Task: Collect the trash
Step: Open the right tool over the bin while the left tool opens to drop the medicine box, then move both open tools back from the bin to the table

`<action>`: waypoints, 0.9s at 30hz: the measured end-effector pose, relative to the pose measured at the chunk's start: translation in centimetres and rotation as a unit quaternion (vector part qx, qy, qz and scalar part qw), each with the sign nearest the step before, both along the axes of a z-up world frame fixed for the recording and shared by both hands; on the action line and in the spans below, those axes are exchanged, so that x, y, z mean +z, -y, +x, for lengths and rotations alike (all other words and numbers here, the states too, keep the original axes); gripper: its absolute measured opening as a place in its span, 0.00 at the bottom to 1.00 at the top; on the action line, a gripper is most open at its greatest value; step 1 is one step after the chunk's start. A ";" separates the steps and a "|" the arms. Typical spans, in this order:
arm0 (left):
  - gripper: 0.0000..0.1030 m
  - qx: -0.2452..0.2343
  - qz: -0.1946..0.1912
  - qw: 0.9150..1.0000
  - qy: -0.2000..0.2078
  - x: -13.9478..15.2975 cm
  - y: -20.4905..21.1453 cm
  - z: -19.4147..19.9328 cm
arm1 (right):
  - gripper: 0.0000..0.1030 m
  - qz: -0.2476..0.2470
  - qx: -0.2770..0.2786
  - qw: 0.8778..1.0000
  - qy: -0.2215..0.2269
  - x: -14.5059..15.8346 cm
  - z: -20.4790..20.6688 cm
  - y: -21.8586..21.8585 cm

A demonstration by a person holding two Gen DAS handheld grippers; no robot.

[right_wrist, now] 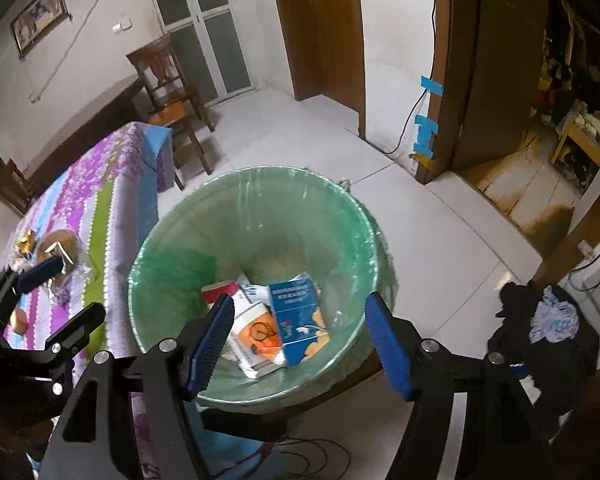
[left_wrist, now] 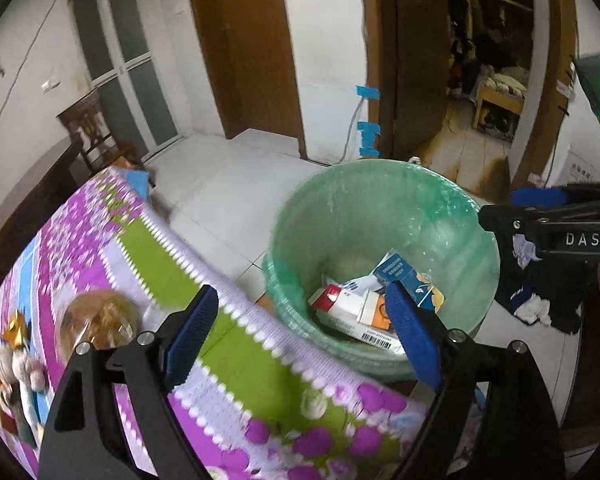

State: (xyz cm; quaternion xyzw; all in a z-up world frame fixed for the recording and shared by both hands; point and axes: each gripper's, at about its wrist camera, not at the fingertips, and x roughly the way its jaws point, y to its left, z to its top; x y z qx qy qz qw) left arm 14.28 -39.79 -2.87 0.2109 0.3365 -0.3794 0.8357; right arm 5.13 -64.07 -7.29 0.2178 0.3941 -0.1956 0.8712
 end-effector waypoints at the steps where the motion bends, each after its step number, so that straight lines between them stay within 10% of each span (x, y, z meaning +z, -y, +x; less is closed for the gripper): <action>1: 0.80 0.004 -0.004 1.000 -0.002 0.0 -0.5 0.1 | 0.67 0.002 -0.002 1.000 0.008 0.0 -0.2 -0.3; 17: 0.86 0.164 -0.051 0.983 0.058 0.4 -17.3 1.9 | 0.74 -0.127 0.009 0.976 0.177 2.6 -0.2 -13.8; 27: 0.87 0.345 -0.085 0.934 0.033 0.4 -33.5 6.6 | 0.83 -0.179 0.195 0.944 0.199 4.5 4.4 -27.6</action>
